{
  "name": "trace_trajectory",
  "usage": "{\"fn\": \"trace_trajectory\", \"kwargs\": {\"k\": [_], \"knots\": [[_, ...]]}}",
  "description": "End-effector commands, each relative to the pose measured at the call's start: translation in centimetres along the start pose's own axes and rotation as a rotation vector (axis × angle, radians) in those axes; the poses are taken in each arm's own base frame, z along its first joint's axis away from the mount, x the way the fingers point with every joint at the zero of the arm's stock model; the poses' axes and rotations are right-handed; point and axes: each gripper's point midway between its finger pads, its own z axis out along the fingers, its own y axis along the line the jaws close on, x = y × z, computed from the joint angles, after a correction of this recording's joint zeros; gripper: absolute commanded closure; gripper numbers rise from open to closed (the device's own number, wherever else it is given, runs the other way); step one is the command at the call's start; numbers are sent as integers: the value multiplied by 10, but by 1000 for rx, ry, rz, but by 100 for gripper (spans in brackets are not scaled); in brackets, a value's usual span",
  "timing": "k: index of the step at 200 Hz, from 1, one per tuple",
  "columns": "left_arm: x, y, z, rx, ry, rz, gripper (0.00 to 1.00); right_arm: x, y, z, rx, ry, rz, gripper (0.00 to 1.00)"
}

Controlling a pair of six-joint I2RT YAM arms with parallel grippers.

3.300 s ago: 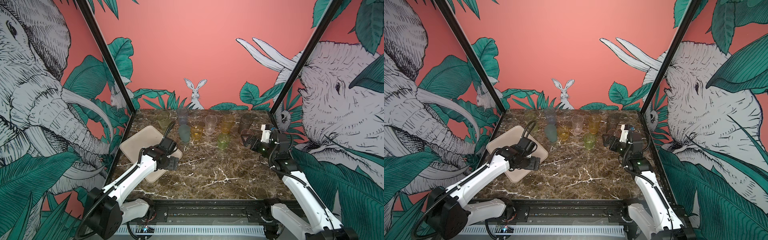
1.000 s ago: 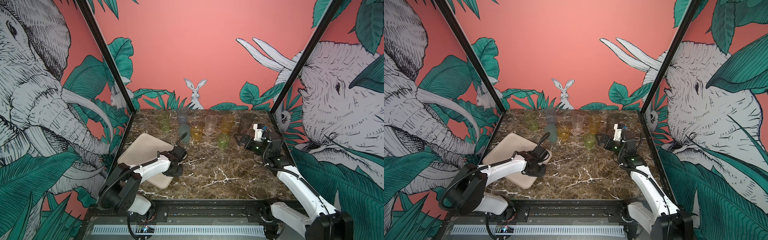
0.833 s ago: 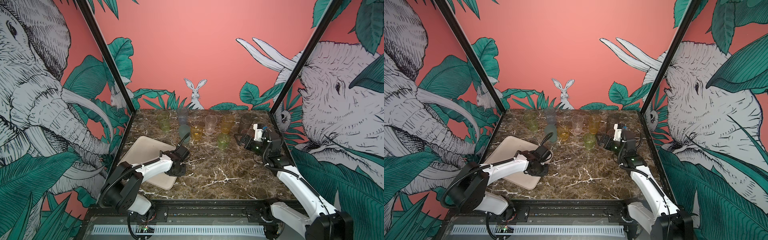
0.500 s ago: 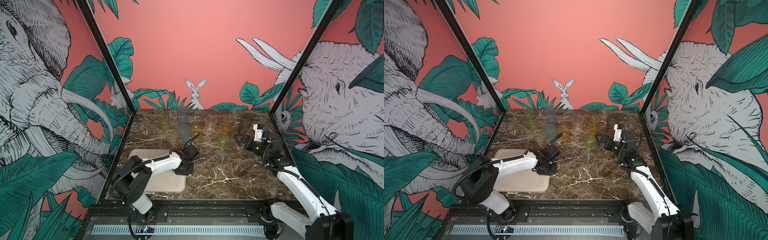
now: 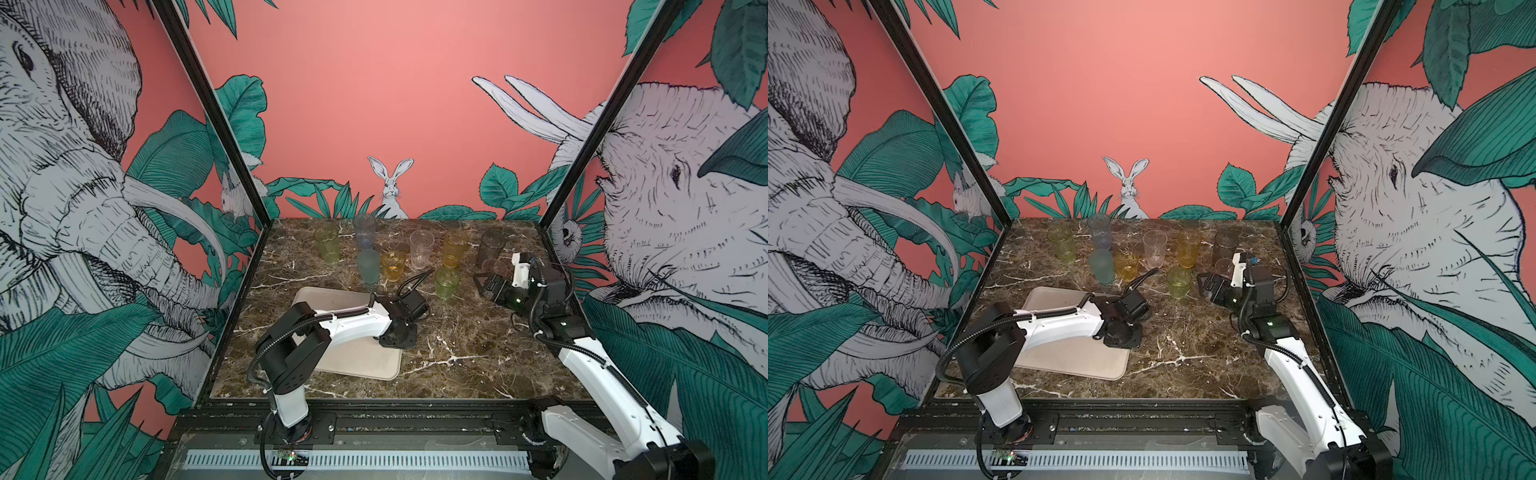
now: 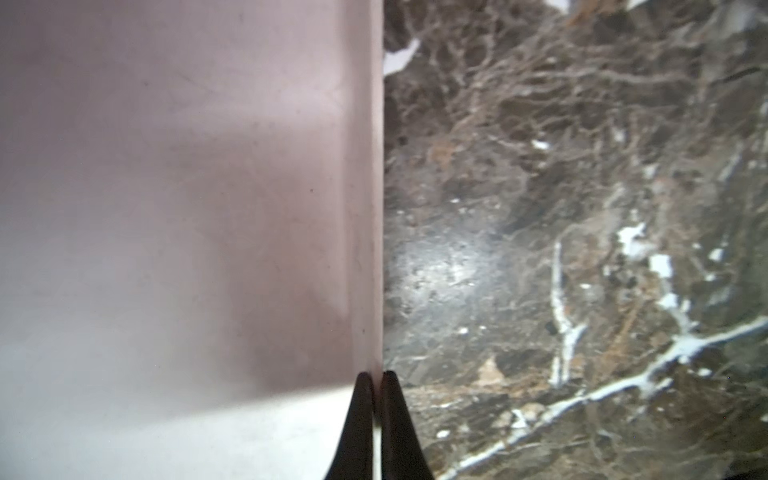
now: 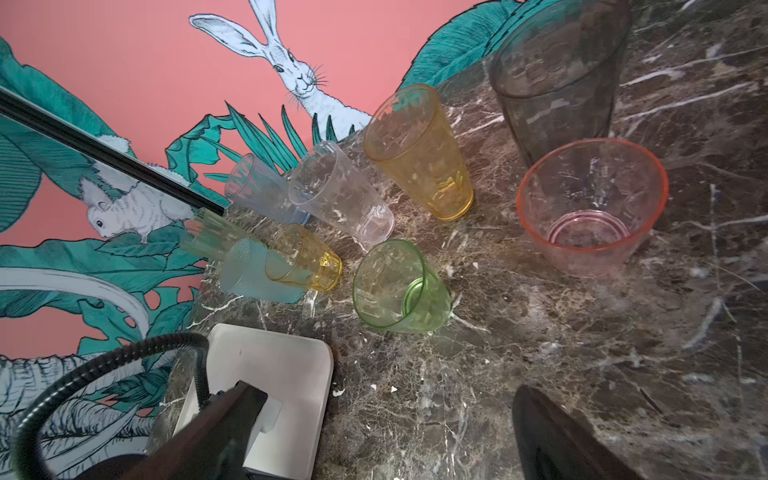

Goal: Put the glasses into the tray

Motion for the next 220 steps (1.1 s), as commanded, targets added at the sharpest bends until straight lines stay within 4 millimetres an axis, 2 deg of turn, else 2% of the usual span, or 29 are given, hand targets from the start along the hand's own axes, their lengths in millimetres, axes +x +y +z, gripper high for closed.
{"fn": "trace_trajectory", "kwargs": {"k": [1, 27, 54, 99, 140, 180, 195, 220], "knots": [[-8, -42, -7, 120, -23, -16, 100, -18, 0, -12, 35, -57, -19, 1], [-8, -63, -5, 155, -13, -10, 100, -21, -1, -15, 36, -67, -6, 1], [-19, -78, -8, 182, -22, -22, 100, -25, -2, -19, 50, -64, -2, 1], [-23, -111, 4, 295, 32, -58, 100, -32, -4, -34, 91, -91, -18, 1], [-30, -132, 11, 377, 50, -107, 100, -30, -9, -40, 128, -84, -18, 1], [-31, -149, 15, 395, 60, -86, 100, -33, -4, -43, 114, -88, -22, 1], [-31, -154, 12, 393, 62, -50, 98, -33, -3, -43, 108, -87, -24, 1], [-37, -151, -9, 361, 7, 17, 88, -29, 0, -40, 77, -80, -21, 1]]}}
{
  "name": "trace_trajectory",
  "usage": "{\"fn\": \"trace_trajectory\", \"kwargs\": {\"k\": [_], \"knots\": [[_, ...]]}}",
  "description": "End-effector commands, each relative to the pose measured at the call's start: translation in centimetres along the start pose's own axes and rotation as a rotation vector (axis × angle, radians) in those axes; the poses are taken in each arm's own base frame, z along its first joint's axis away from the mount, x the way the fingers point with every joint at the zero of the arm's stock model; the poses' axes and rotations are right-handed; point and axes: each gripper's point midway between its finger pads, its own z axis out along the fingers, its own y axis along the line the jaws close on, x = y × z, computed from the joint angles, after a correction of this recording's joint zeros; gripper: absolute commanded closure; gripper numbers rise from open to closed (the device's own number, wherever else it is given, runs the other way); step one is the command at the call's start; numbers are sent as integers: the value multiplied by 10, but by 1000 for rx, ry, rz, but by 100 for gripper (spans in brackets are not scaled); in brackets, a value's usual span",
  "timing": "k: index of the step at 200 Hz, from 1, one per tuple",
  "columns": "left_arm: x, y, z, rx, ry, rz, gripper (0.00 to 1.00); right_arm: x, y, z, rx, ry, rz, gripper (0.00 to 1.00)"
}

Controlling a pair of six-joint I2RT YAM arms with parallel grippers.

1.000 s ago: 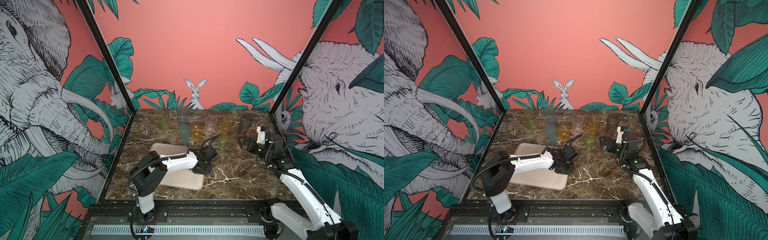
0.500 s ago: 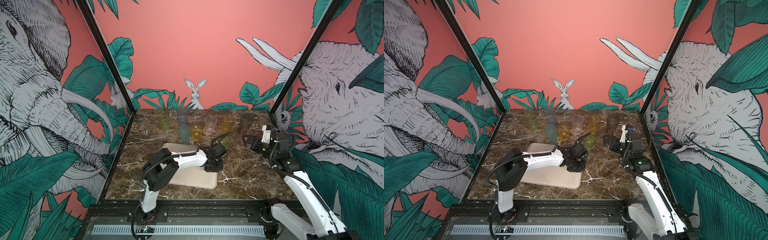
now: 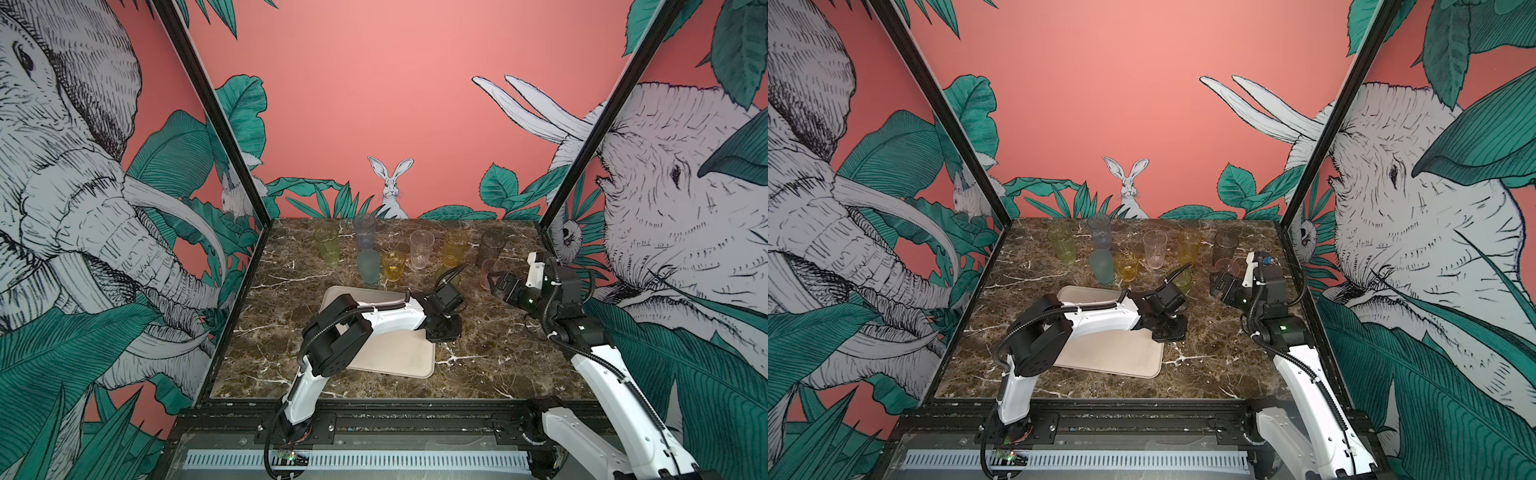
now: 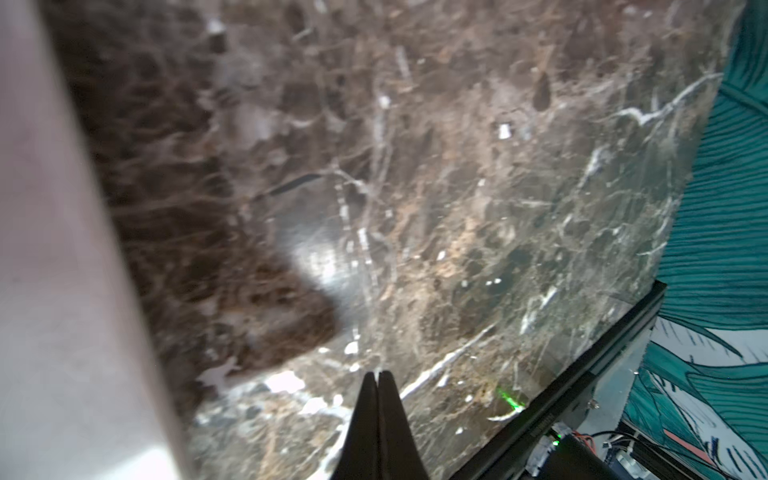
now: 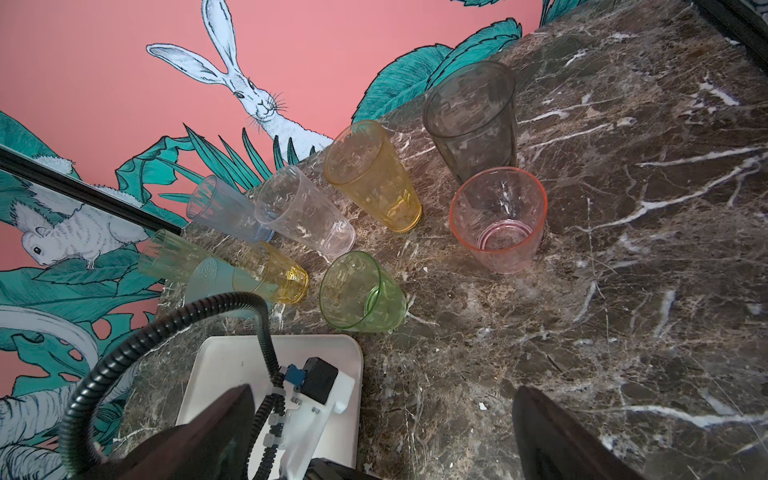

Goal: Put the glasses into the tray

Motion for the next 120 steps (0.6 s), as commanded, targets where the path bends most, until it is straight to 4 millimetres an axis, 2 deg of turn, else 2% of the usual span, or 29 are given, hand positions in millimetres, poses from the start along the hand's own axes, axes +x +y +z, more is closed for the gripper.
{"fn": "trace_trajectory", "kwargs": {"k": [1, 29, 57, 75, 96, 120], "knots": [[-4, -15, -26, -5, -40, 68, 88, -11, 10, -6, -42, -37, -12, 1], [-12, 0, -64, -101, -140, 154, 73, -4, 9, -7, -42, -9, -29, 1], [-18, 39, -109, -216, -243, 176, 66, 15, 5, -3, -45, 50, -39, 2], [-22, 74, -137, -274, -301, 154, 63, 39, 7, 7, -72, 122, -41, 3], [-26, 118, -173, -370, -366, 113, 56, 77, 10, 23, -74, 219, -71, 6], [-32, 156, -212, -452, -439, 76, 52, 121, 21, 38, -52, 315, -180, 8]]}}
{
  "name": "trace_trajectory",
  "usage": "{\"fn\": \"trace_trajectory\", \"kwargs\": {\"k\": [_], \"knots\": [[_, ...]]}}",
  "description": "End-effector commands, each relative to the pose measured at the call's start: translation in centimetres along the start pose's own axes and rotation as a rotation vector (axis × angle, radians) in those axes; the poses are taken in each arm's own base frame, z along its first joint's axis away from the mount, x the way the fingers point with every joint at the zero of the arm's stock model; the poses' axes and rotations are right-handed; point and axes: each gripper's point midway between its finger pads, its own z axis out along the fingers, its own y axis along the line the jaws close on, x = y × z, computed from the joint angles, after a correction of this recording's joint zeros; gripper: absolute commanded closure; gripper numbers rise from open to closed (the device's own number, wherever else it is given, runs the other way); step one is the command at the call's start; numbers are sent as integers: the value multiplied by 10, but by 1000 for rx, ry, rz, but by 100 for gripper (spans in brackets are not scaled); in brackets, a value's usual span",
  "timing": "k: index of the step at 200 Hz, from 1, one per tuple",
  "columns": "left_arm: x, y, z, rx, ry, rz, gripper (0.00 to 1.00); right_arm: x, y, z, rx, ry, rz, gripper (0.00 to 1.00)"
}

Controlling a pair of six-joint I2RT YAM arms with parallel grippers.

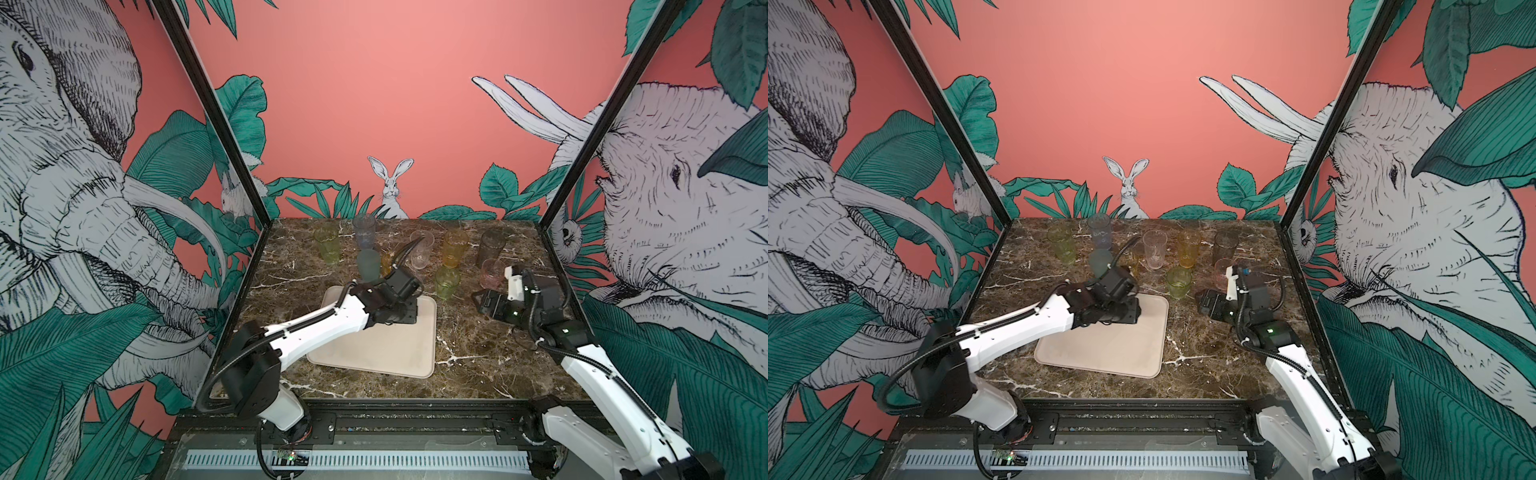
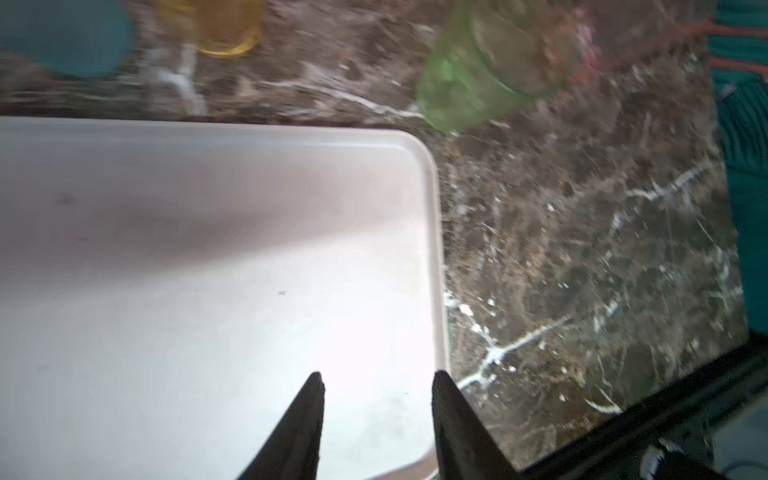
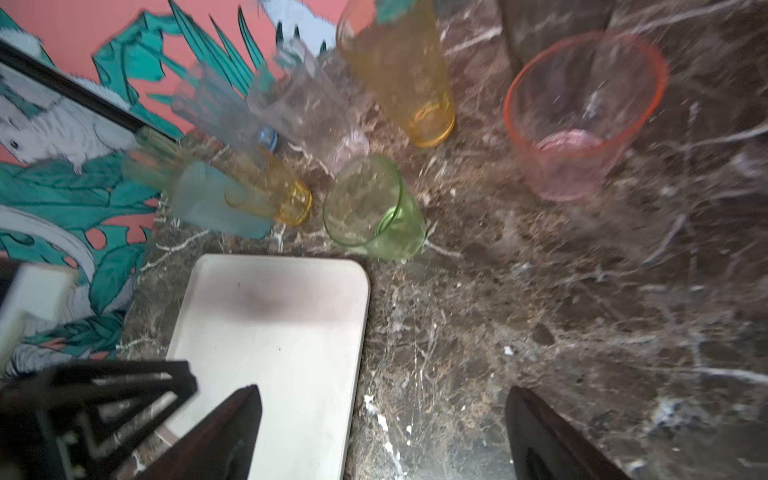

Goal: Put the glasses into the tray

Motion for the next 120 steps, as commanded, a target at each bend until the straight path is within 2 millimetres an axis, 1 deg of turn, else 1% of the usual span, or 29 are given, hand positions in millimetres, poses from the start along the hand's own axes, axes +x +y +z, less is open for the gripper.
{"fn": "trace_trajectory", "kwargs": {"k": [1, 11, 23, 52, 84, 100, 120], "knots": [[-3, 62, -18, -178, -44, 13, 51, 27, 13, 21, 22, 66, -90, 8], [-7, 76, -26, -200, -62, -3, 50, 41, 18, 32, 41, 105, -134, 10], [-11, 87, -33, -210, -83, -14, 50, 56, 23, 44, 64, 144, -177, 13], [-21, 96, -50, -236, -131, 13, 47, 87, 36, 72, 131, 214, -295, 17], [-30, 105, -68, -295, -170, 34, 45, 107, 44, 97, 178, 279, -364, 31], [-30, 104, -71, -278, -181, 30, 45, 113, 46, 102, 190, 299, -391, 37], [-30, 104, -73, -273, -191, 25, 45, 115, 44, 106, 217, 303, -413, 44]]}}
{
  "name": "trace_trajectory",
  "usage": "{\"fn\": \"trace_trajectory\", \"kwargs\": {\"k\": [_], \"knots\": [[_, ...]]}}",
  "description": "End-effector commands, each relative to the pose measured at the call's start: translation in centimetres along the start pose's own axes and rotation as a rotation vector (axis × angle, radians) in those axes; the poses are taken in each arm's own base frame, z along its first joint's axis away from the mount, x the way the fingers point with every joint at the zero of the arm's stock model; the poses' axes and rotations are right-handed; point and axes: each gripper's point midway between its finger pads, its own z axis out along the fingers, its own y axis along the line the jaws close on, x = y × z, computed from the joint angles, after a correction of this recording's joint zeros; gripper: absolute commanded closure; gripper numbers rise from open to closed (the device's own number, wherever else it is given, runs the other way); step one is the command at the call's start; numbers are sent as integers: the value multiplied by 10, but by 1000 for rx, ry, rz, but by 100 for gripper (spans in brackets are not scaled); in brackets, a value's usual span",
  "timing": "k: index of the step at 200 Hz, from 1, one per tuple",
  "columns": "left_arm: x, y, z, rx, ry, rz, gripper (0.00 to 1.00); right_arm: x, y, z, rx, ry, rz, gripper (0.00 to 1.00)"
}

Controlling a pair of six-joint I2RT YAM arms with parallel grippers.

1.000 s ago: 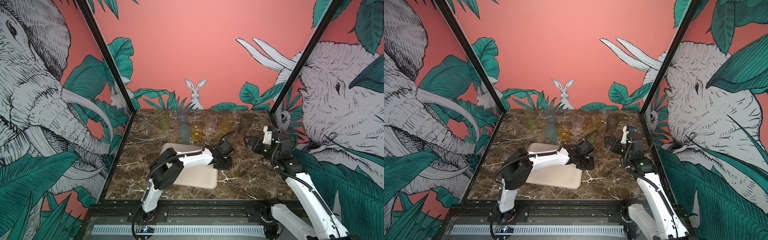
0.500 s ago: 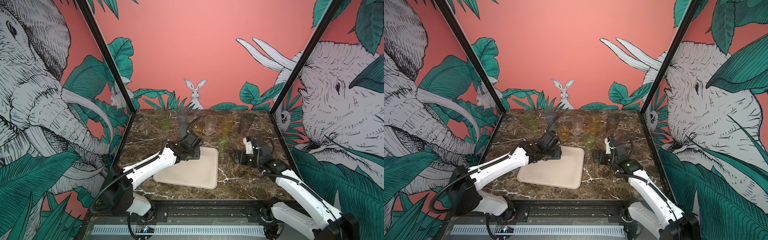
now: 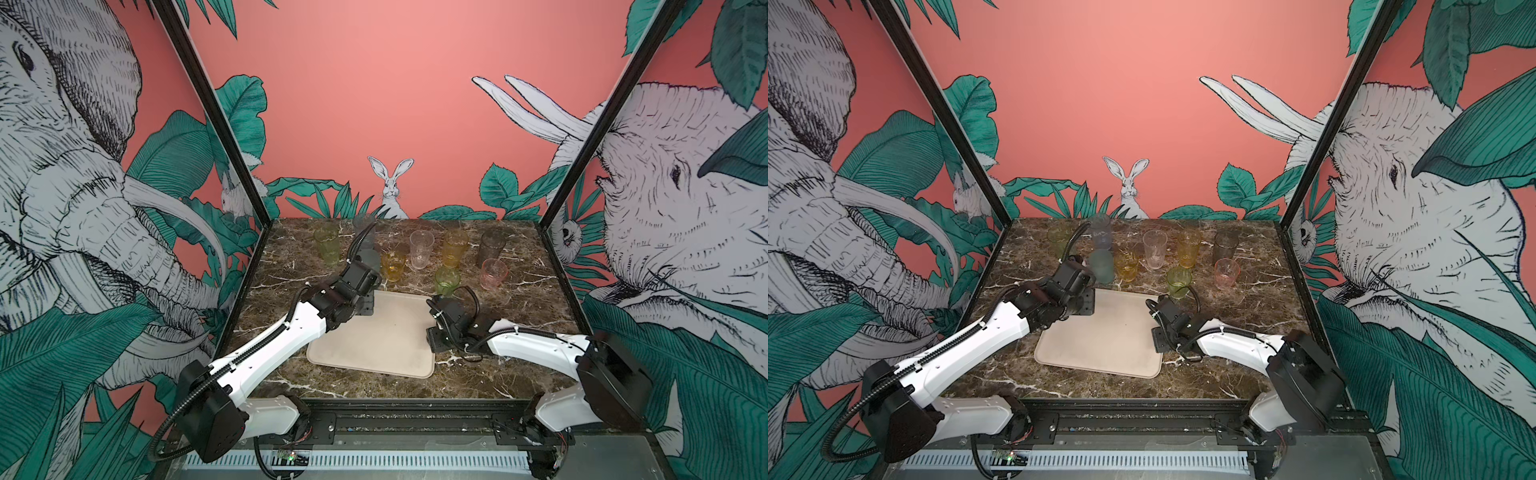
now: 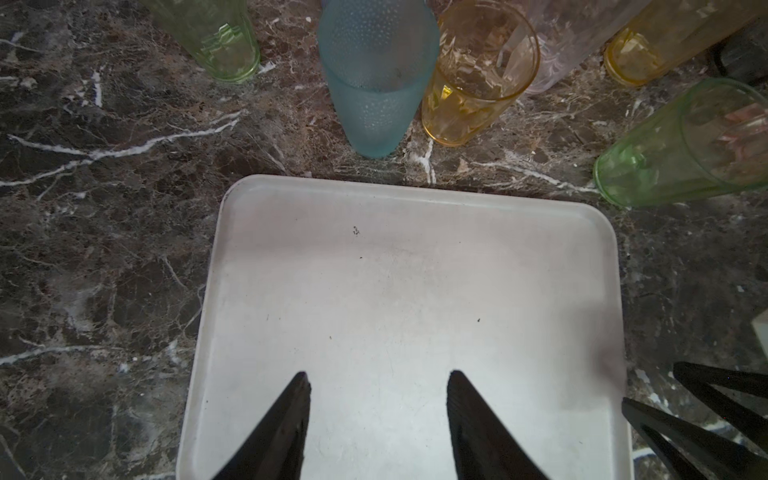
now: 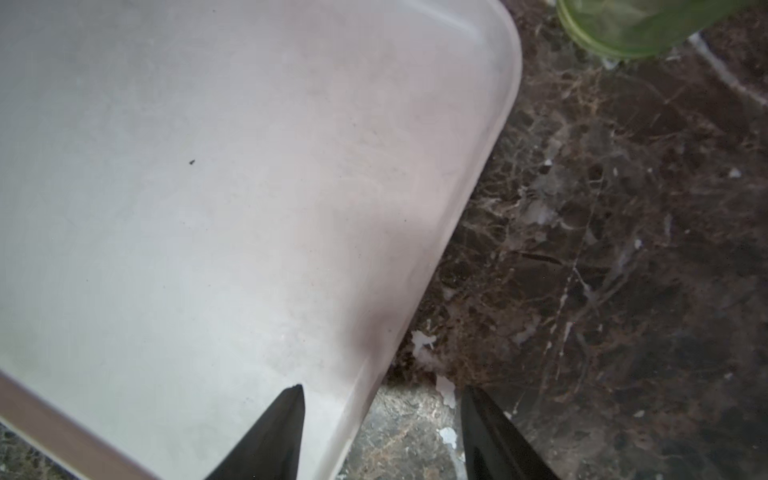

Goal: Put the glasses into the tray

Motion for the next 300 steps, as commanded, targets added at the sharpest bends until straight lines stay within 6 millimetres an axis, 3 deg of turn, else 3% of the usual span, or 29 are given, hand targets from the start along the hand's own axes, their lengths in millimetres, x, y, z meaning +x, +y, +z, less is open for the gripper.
{"fn": "trace_trajectory", "kwargs": {"k": [1, 141, 211, 300], "knots": [[-4, 11, -12, -28, -26, 0, 45, -12, -2, 0, 51, -42, -8, 45], [-2, 10, -16, 3, -42, -24, 45, 3, -17, 22, 115, 29, -54, 60], [1, 10, -14, 6, -36, -30, 44, 12, -48, 22, 143, 45, -9, 78], [4, 8, -10, 11, -23, -30, 44, 17, -81, 19, 194, 60, 17, 80]]}}
